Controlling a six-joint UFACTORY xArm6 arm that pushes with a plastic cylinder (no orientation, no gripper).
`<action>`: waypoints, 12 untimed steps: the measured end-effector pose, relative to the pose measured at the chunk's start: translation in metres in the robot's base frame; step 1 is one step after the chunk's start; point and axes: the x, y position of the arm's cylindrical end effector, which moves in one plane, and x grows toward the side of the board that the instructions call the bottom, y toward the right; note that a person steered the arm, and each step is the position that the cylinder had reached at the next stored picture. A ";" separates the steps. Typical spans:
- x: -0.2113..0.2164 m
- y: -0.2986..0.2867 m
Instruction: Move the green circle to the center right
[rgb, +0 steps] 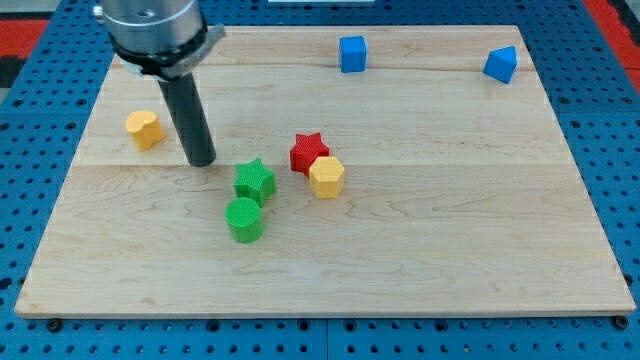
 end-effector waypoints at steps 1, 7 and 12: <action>0.033 -0.004; 0.054 0.175; -0.016 0.151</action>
